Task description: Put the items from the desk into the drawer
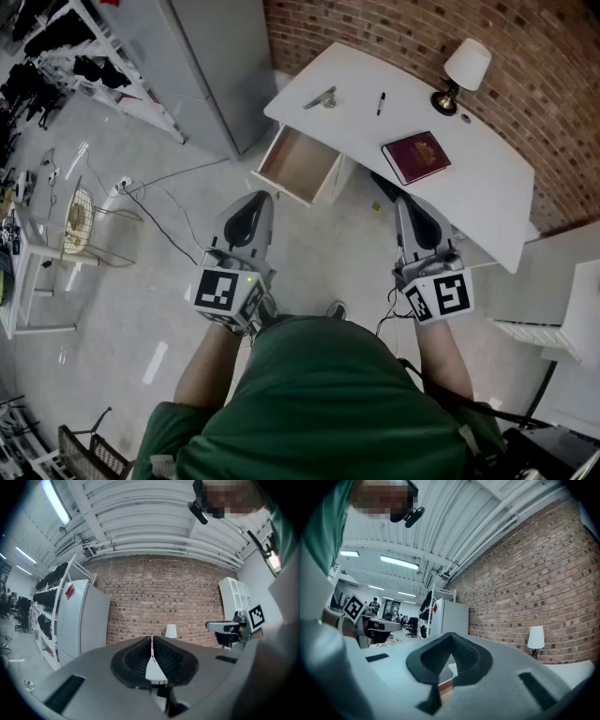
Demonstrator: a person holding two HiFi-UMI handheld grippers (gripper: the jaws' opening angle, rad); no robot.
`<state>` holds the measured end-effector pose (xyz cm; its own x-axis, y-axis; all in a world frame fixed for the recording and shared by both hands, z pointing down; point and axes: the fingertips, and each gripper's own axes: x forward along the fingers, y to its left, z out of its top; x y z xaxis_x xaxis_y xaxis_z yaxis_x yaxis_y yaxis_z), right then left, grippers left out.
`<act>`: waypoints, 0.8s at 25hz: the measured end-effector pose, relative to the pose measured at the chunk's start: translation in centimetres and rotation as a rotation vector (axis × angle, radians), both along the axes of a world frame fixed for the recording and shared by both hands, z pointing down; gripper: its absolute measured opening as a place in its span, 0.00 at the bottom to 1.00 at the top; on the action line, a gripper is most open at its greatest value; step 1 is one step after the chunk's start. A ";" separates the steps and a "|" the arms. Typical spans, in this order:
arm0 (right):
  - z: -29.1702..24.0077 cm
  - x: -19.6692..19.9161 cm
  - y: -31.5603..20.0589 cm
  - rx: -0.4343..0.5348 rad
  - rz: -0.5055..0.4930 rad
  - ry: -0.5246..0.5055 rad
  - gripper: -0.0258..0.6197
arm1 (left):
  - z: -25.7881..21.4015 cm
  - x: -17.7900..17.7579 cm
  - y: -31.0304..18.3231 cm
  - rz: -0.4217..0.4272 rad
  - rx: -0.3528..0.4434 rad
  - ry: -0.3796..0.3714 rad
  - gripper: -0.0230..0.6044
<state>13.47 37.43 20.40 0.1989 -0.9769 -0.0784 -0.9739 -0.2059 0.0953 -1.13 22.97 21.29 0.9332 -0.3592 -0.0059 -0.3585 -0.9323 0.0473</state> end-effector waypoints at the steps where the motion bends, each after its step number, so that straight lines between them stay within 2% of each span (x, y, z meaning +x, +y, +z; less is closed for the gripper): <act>1: 0.0 0.2 0.2 0.000 -0.001 -0.003 0.04 | 0.0 0.2 0.2 0.001 0.005 0.001 0.06; 8: 0.4 2.0 1.3 0.006 -0.013 -0.021 0.04 | 0.2 1.6 1.6 -0.017 0.004 -0.010 0.06; 13: 1.5 4.6 2.6 0.020 0.002 -0.125 0.04 | 0.6 2.7 3.0 -0.035 0.001 -0.009 0.06; 17: 2.9 6.1 2.7 -0.029 -0.002 -0.128 0.04 | 1.2 3.4 3.7 -0.054 -0.026 -0.037 0.06; 20: 4.0 6.7 2.1 -0.068 -0.012 -0.127 0.04 | 2.3 3.9 3.4 -0.040 -0.012 -0.027 0.06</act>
